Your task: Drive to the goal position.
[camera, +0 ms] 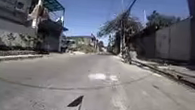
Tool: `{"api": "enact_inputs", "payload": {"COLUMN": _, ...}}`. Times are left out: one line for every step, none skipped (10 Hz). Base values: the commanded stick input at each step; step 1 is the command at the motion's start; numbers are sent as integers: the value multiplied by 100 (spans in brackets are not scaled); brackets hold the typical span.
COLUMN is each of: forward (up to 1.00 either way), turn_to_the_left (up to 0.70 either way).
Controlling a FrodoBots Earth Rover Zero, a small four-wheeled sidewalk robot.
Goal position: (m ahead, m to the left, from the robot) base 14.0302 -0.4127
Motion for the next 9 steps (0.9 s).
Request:
{"api": "enact_inputs", "payload": {"forward": 70, "turn_to_the_left": 0}}
{"api": "enact_inputs", "payload": {"forward": 70, "turn_to_the_left": 0}}
{"api": "enact_inputs", "payload": {"forward": 70, "turn_to_the_left": 0}}
{"api": "enact_inputs", "payload": {"forward": 70, "turn_to_the_left": 0}}
{"api": "enact_inputs", "payload": {"forward": 70, "turn_to_the_left": 0}}
{"api": "enact_inputs", "payload": {"forward": 70, "turn_to_the_left": 0}}
{"api": "enact_inputs", "payload": {"forward": 70, "turn_to_the_left": 0}}
{"api": "enact_inputs", "payload": {"forward": 70, "turn_to_the_left": 0}}
{"api": "enact_inputs", "payload": {"forward": 70, "turn_to_the_left": 0}}
